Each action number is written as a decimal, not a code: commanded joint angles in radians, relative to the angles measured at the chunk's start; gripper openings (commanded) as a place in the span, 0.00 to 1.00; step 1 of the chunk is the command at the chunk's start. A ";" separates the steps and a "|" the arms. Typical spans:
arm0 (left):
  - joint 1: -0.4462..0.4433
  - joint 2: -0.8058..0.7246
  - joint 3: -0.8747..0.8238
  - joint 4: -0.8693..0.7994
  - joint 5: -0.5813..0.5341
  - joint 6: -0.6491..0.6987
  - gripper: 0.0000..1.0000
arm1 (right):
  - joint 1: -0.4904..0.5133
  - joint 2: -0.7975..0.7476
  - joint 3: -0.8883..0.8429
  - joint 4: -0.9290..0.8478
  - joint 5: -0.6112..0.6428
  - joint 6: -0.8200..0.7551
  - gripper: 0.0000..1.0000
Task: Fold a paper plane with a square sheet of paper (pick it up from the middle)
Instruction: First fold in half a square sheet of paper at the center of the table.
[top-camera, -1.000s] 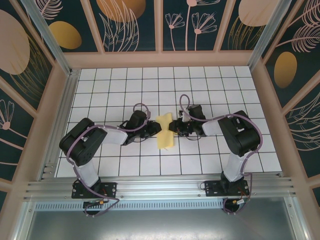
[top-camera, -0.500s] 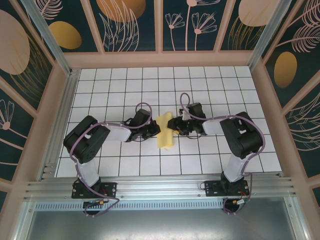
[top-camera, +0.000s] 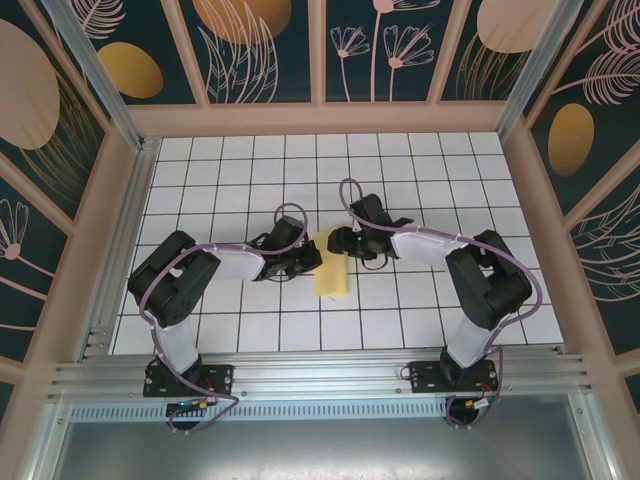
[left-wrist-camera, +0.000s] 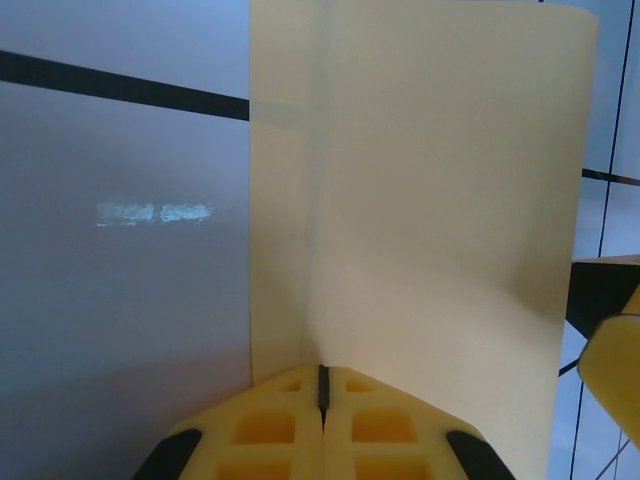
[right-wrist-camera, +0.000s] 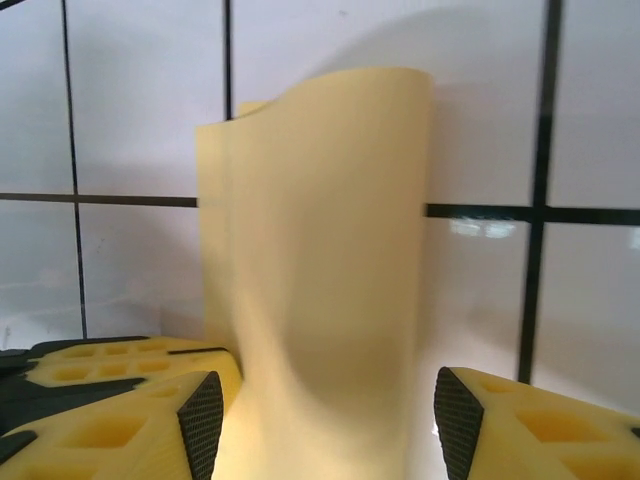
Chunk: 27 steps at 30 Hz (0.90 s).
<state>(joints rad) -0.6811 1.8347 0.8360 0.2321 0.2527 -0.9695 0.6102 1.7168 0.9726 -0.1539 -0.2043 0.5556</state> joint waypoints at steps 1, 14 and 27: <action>-0.006 0.037 0.000 -0.089 -0.032 0.020 0.00 | 0.030 0.047 0.052 -0.098 0.105 -0.038 0.57; -0.007 -0.055 0.040 -0.064 -0.027 0.002 0.11 | -0.003 0.029 -0.018 -0.033 0.068 -0.026 0.34; -0.007 -0.115 -0.001 -0.051 -0.128 -0.039 0.22 | -0.055 -0.020 -0.104 0.060 0.003 -0.008 0.32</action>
<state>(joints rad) -0.6811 1.7336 0.8486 0.1890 0.1577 -0.9928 0.5674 1.7336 0.8944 -0.1150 -0.1848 0.5327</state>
